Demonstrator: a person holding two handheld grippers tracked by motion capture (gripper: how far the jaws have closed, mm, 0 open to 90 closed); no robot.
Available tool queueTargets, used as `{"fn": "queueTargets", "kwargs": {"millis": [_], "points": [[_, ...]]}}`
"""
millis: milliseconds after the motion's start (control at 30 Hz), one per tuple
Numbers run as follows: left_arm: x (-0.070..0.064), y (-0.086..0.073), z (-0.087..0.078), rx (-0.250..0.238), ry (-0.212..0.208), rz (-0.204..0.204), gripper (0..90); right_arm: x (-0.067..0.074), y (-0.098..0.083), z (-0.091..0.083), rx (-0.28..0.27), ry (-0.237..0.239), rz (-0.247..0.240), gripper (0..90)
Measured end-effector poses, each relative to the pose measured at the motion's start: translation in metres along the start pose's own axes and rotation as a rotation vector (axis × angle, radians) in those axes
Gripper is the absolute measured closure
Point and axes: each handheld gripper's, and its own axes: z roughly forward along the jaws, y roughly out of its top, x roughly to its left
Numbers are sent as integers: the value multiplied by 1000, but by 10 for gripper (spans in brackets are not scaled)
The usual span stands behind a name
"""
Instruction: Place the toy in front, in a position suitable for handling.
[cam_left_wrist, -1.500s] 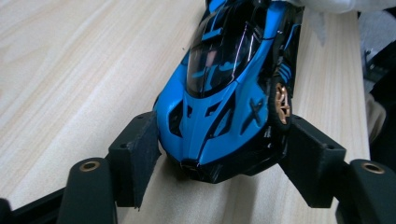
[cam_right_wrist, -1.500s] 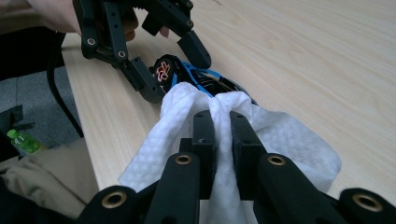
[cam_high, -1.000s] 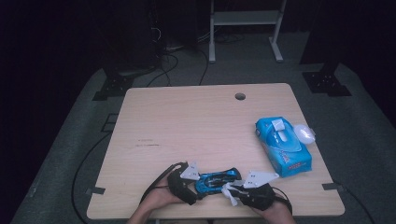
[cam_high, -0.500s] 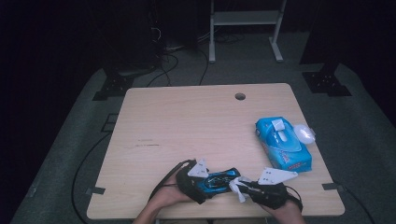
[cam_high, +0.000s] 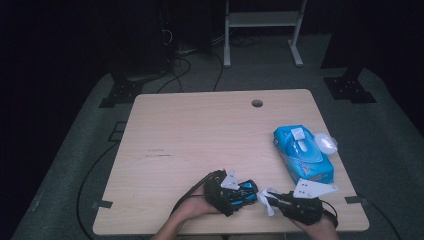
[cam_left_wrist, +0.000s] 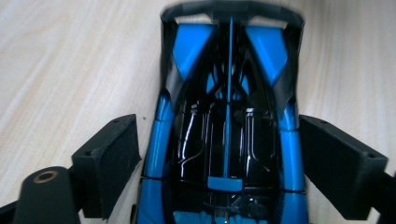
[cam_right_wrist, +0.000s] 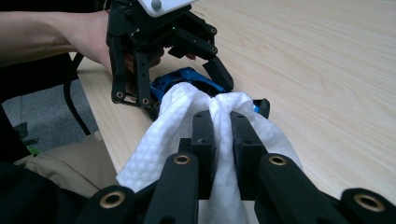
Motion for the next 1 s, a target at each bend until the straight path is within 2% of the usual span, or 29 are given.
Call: {"fn": "queueTargets", "kwargs": {"millis": [67, 100, 133, 167, 300, 533, 767, 833, 1000], "points": [[0, 0, 0, -3, 3, -6, 159, -1, -1, 0, -1, -1, 3, 815], [2, -1, -1, -1, -12, -14, 166, -2, -2, 0, -2, -2, 8, 815], [2, -1, -1, -1, -12, -14, 197, -2, -2, 0, -2, -2, 8, 815], [2, -2, -2, -14, -24, 9, 239, -3, -3, 0, -3, -5, 9, 815], [2, 0, -3, -4, -31, 11, 253, -7, -3, 0, -11, -11, 18, 814], [3, -1, -4, -13, -39, -5, 258, -10, -7, 0, -13, -12, 28, 815], [2, 3, -6, -31, -36, 2, 272, -13, -9, -1, -21, -16, 36, 815], [4, 4, -6, -25, -33, 16, 273, -15, -9, -4, -30, -22, 44, 815], [7, 5, -5, -36, -32, -6, 274, -19, -11, -6, -30, -25, 53, 815]]}}
